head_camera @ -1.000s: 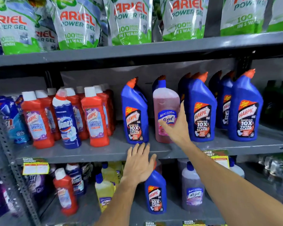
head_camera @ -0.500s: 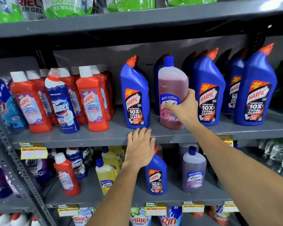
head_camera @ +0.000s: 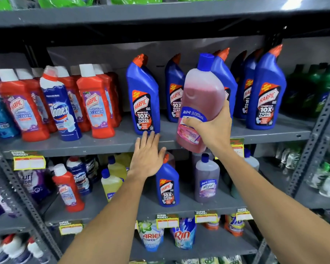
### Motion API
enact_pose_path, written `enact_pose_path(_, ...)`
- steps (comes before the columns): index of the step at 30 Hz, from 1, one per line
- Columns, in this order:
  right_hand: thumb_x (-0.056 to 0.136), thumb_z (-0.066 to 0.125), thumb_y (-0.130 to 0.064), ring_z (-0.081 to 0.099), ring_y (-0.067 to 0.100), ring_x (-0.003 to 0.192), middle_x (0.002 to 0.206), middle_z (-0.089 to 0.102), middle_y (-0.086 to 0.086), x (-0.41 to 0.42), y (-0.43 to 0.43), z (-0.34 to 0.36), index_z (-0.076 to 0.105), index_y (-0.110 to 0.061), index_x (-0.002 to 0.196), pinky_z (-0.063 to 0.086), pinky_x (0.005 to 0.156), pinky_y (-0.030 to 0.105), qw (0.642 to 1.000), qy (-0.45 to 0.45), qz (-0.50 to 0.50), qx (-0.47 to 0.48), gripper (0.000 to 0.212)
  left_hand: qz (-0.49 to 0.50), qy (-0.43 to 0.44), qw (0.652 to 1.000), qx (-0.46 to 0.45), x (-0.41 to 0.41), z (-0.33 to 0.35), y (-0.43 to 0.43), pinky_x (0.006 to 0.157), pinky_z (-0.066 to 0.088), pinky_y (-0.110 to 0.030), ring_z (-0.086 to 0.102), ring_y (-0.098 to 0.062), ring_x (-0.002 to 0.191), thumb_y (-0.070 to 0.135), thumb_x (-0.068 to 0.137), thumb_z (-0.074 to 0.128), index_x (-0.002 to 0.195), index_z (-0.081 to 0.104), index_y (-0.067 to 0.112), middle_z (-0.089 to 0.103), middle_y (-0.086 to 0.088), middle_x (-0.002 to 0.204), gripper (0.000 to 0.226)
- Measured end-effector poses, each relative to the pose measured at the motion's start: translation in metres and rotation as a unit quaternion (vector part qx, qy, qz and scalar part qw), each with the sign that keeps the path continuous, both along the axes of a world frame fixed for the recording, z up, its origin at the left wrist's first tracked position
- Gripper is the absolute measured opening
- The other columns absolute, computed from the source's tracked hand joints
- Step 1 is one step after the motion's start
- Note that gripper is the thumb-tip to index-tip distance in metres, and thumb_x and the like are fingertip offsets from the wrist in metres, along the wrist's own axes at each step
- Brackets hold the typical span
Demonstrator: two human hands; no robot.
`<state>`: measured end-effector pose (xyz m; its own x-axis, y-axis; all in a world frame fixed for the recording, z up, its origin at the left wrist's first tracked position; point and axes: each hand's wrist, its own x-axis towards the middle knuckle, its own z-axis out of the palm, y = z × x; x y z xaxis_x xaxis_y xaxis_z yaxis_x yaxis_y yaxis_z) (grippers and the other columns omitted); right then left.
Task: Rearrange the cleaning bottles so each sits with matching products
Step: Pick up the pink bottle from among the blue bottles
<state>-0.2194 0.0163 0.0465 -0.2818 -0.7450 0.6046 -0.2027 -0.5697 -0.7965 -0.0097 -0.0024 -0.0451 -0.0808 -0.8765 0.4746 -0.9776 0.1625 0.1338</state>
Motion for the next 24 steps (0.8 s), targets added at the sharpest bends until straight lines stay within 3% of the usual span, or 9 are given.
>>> enact_pose_path(5,0.046,0.097,-0.044,0.064,-0.009,0.097,0.106,0.063,-0.030,0.000,0.027,-0.045,0.047,-0.040,0.123,0.057,0.071,0.014,1.000,-0.018,0.002,0.026,0.092,0.018,-0.024,0.998,-0.053,0.009,-0.065,0.035,0.125,0.007,-0.044,-0.002,-0.025,0.155,0.048,0.101,0.028,0.158,0.009,0.013,0.003,-0.006,0.168,0.069)
enact_pose_path(11,0.045,0.094,-0.053,0.063,-0.013,0.095,0.102,0.058,-0.044,0.008,0.040,-0.125,0.039,-0.060,0.115,0.055,0.071,0.013,0.993,0.023,-0.005,0.112,0.090,0.041,-0.030,0.996,0.076,0.031,-0.139,0.058,0.124,0.006,-0.044,0.001,-0.025,0.155,0.048,0.099,0.028,0.158,0.007,0.011,0.004,-0.008,0.168,0.073)
enact_pose_path(13,0.048,0.093,-0.048,0.063,-0.012,0.095,0.102,0.060,-0.039,0.012,0.040,-0.150,0.036,-0.063,0.113,0.053,0.073,0.013,0.989,0.030,-0.009,0.143,0.088,0.036,-0.037,0.993,0.103,0.039,-0.154,0.058,0.124,0.004,-0.042,0.001,-0.025,0.155,0.048,0.100,0.030,0.158,0.007,0.011,0.004,-0.008,0.168,0.073)
enact_pose_path(17,0.060,0.088,-0.032,0.064,-0.006,0.095,0.109,0.061,-0.022,0.024,0.027,-0.196,0.035,-0.053,0.119,0.047,0.067,0.003,0.982,-0.001,-0.032,0.185,0.082,0.011,0.009,0.985,0.173,0.042,-0.175,0.044,0.125,0.001,-0.040,-0.005,-0.023,0.155,0.046,0.101,0.033,0.158,0.001,0.011,-0.004,-0.007,0.168,0.074)
enact_pose_path(20,0.068,0.086,-0.023,0.064,0.019,0.104,0.121,0.061,-0.002,0.035,0.010,-0.227,0.036,-0.036,0.127,0.051,0.078,0.019,0.974,-0.032,-0.057,0.217,0.078,-0.018,0.016,0.974,0.226,0.042,-0.195,0.031,0.126,-0.002,-0.038,-0.008,-0.022,0.154,0.046,0.102,0.033,0.157,-0.003,0.007,-0.008,-0.009,0.167,0.076)
enact_pose_path(24,0.074,0.080,-0.018,0.060,0.030,0.108,0.126,0.058,0.006,0.049,-0.009,-0.263,0.031,-0.037,0.128,0.051,0.088,0.035,0.970,-0.031,-0.092,0.224,0.076,-0.031,0.010,0.960,0.279,0.047,-0.227,0.013,0.125,-0.003,-0.038,-0.008,-0.022,0.154,0.045,0.103,0.031,0.157,-0.003,0.005,-0.010,-0.011,0.167,0.075)
